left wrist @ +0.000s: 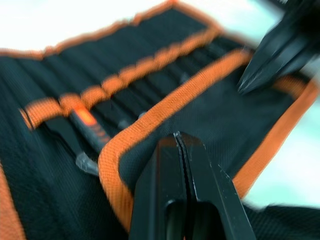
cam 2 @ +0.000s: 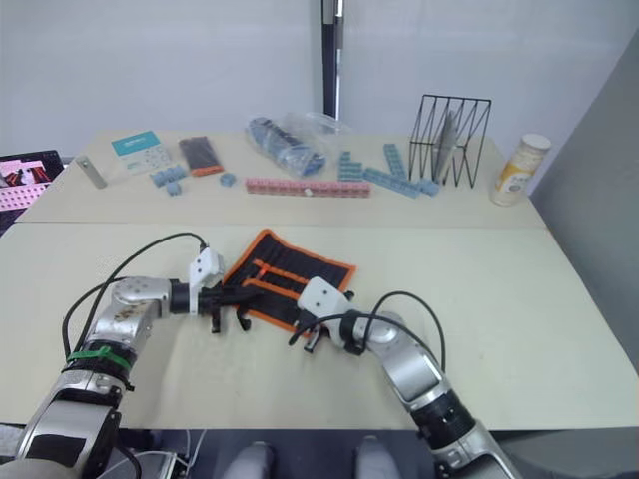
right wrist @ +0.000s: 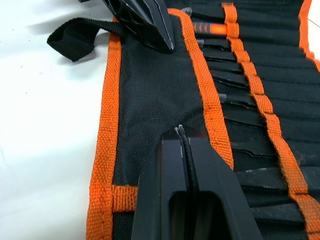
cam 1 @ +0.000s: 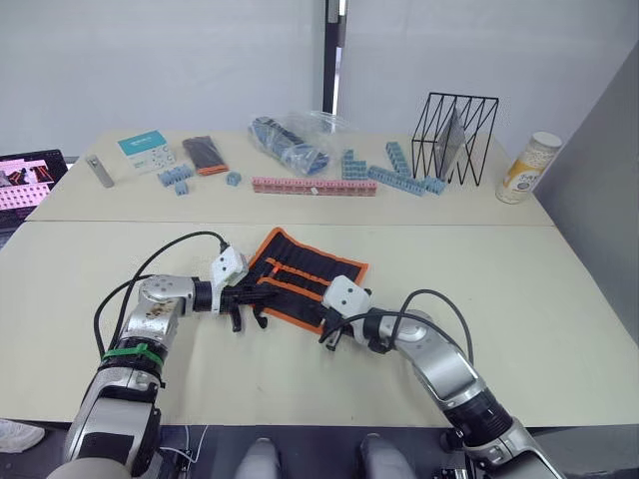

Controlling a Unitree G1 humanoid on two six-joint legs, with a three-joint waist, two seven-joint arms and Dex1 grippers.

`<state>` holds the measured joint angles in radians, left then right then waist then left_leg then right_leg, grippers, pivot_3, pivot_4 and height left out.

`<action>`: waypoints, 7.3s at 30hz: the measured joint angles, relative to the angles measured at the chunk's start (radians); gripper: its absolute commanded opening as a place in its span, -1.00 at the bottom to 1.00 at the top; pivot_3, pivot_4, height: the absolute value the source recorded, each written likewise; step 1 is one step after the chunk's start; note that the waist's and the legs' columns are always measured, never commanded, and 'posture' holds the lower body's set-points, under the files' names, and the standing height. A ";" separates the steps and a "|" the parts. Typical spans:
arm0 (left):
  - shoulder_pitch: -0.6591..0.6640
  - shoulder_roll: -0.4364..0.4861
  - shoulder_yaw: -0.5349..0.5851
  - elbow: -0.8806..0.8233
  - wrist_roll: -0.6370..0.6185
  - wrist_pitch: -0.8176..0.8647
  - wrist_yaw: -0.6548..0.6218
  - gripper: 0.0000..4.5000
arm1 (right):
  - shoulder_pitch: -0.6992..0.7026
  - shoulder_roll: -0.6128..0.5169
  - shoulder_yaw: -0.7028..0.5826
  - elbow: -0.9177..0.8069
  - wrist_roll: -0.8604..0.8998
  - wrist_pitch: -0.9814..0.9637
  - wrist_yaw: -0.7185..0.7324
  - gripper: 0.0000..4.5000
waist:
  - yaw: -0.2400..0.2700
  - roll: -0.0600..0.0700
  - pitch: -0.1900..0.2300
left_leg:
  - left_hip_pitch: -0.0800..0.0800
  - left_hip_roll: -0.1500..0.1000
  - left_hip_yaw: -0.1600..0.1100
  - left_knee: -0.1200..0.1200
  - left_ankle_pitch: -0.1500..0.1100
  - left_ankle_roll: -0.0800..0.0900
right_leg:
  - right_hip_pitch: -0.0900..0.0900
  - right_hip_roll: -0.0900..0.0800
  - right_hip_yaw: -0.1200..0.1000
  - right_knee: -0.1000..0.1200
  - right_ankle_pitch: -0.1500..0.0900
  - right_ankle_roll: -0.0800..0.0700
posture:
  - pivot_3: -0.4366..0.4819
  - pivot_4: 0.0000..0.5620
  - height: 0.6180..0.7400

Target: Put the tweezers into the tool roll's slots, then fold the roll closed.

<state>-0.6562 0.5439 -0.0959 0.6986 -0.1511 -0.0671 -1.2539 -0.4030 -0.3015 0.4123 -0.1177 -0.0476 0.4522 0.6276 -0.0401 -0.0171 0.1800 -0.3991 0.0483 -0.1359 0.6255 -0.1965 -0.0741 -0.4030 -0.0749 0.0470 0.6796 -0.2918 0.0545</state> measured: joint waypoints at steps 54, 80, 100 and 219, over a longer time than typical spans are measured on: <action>0.206 0.085 0.121 -0.397 -0.168 0.274 0.019 -0.99 | 0.154 -0.004 -0.229 -0.410 0.210 0.239 -0.001 -1.00 | -0.008 0.000 0.000 | -0.004 -0.001 -0.001 -0.003 0.002 0.000 | -0.002 -0.001 0.000 -0.002 0.001 0.002 | -0.05 -0.47 0.37; 0.584 0.204 0.312 -0.802 -0.301 0.391 0.131 0.69 | 0.176 0.284 -0.420 -0.245 0.432 0.578 -0.278 0.13 | -0.017 -0.001 0.001 | 0.003 0.002 0.000 -0.012 0.003 0.001 | -0.001 0.001 0.001 -0.007 0.003 -0.003 | -0.05 -0.47 0.37; 0.742 0.332 0.548 -0.916 -0.523 0.316 -0.091 0.71 | 0.107 0.291 -0.542 -0.149 0.623 0.644 -0.325 -0.98 | -0.024 -0.001 0.000 | 0.004 0.002 0.001 -0.015 0.005 0.001 | -0.001 0.001 0.002 -0.009 0.001 -0.008 | -0.05 -0.47 0.37; 0.378 -0.081 0.260 -0.747 -0.481 0.867 0.669 -0.99 | -0.173 0.121 -0.239 0.362 0.257 0.015 0.020 -1.00 | -0.032 0.002 0.002 | 0.002 0.003 0.007 -0.011 0.010 0.000 | -0.008 0.010 0.019 0.001 0.008 -0.002 | -0.05 -0.47 0.37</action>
<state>-0.2786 0.4631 0.1644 -0.0487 -0.6323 0.7994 -0.5848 -0.5758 -0.1805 0.1732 0.2448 0.2097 0.4672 0.6477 -0.0718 -0.0149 0.1823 -0.3976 0.0516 -0.1293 0.6143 -0.1867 -0.0739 -0.4106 -0.0648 0.0655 0.6804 -0.2835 0.0526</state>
